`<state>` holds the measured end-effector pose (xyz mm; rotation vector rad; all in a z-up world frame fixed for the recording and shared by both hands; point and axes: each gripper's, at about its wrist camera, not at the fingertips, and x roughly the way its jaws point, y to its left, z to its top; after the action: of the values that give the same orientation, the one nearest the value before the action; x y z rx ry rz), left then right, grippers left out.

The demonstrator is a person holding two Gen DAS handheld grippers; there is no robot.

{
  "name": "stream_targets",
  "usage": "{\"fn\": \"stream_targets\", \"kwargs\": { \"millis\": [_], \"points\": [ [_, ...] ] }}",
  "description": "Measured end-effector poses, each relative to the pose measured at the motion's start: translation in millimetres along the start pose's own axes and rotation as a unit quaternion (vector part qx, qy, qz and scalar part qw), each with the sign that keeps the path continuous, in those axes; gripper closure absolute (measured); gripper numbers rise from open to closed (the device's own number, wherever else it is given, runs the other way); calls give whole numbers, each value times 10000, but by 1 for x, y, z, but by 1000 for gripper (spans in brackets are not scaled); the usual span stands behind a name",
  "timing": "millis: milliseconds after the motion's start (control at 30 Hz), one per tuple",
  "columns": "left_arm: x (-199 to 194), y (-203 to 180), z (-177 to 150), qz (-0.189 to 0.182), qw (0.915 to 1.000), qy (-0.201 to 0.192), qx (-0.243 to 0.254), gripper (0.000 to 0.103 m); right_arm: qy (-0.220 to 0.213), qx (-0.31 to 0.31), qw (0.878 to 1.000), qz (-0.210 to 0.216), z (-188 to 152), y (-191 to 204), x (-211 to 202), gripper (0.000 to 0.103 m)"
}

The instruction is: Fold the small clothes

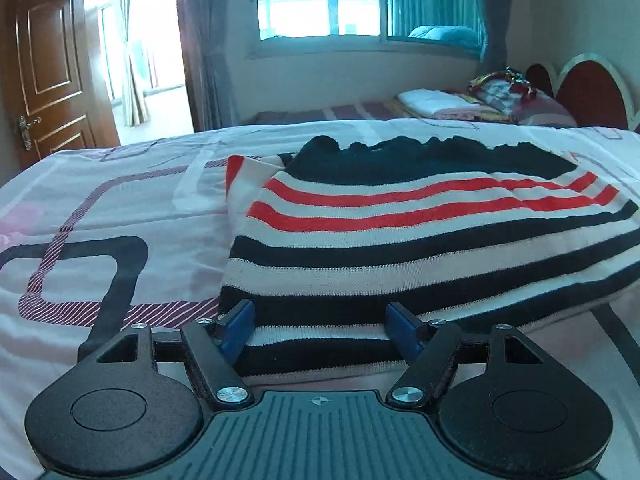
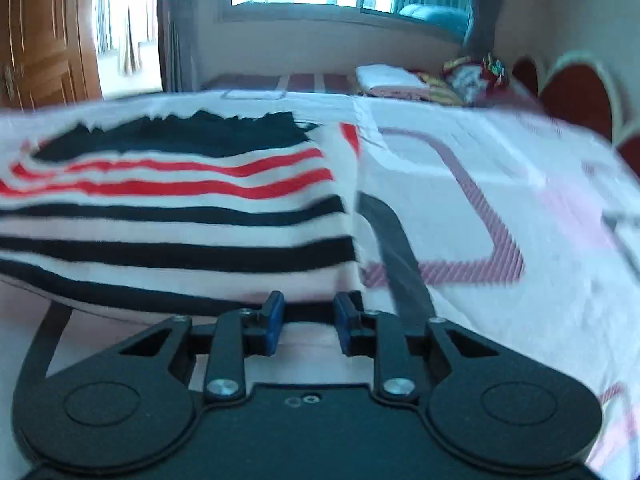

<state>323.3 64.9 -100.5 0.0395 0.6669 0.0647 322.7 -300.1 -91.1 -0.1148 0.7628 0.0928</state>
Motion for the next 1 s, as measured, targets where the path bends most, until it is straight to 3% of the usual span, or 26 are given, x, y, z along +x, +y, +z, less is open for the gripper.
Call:
{"fn": "stream_targets", "kwargs": {
  "millis": [67, 167, 367, 467, 500, 733, 933, 1000],
  "points": [
    [-1, -1, 6, 18, 9999, 31, -124, 31, 25, -256, 9995, -172, 4, 11, 0, 78],
    [2, -2, -1, 10, 9999, 43, 105, 31, -123, -29, 9998, -169, 4, 10, -6, 77],
    [-6, -3, 8, 64, 9999, 137, 31, 30, 63, -20, 9998, -195, 5, 8, -3, 78],
    [-4, -6, 5, 209, 9995, 219, 112, 30, -92, -22, 9998, -192, 7, 9, -11, 73],
    [-4, -6, 5, 225, 9995, 221, 98, 30, 111, -46, 9997, -221, 5, 9, -4, 73],
    [-4, -8, 7, 273, 9990, 322, 151, 30, 211, -72, 9996, -179, 9, 9, -4, 72],
    [0, -5, 5, 336, 9987, 356, 108, 20, 290, -160, 9993, -165, 8, 7, 5, 72],
    [2, -2, 5, 384, 9984, 415, 47, 9, 292, -108, 9994, -163, 8, 7, 5, 72]
  ]
}}
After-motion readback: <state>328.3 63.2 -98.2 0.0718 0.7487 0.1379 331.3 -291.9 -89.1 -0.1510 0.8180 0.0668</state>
